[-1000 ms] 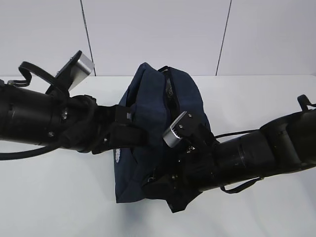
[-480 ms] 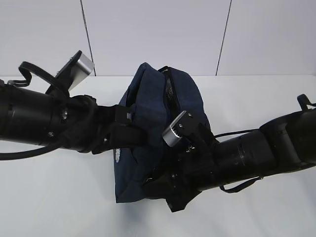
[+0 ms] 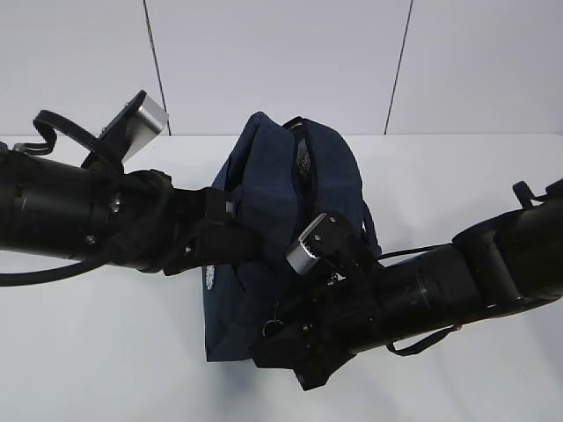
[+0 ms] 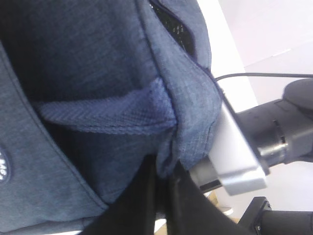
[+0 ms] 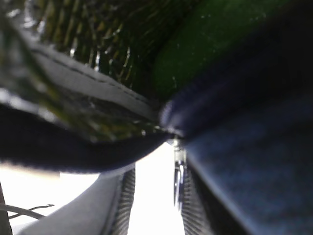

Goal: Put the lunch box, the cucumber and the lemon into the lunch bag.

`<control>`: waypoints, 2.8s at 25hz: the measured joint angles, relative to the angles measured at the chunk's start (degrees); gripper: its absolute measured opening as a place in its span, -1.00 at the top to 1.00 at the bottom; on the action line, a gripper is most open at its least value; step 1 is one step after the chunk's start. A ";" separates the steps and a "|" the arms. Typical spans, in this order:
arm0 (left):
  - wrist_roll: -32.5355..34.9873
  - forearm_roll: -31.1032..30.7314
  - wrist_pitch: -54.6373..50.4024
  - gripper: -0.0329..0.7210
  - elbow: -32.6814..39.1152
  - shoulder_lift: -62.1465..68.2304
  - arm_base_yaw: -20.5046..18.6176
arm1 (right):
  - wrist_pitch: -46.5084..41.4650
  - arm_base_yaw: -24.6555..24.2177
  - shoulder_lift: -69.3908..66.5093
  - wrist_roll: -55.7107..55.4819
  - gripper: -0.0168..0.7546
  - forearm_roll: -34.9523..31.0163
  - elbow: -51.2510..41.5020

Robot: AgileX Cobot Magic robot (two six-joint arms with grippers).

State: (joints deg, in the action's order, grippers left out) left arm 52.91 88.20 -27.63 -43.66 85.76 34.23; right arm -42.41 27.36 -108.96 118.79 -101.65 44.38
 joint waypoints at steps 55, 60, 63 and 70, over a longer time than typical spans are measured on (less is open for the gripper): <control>0.00 0.00 -0.22 0.92 0.00 0.00 0.00 | -3.94 -1.96 -0.76 0.00 0.34 -0.08 0.13; 0.00 0.00 -0.22 0.92 0.00 0.00 0.00 | -3.94 -1.96 -0.76 0.00 0.34 -0.08 0.13; 0.00 0.00 -0.22 0.92 0.00 0.00 0.00 | -3.94 -1.96 -0.76 0.00 0.35 -0.08 0.13; 0.00 0.00 -0.22 0.92 0.00 0.00 0.00 | -3.61 -1.96 -0.76 0.00 0.90 -0.08 0.13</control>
State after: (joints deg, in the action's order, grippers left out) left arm 52.91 88.20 -27.85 -43.66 85.76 34.23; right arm -46.01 25.39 -109.72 118.79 -101.73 44.52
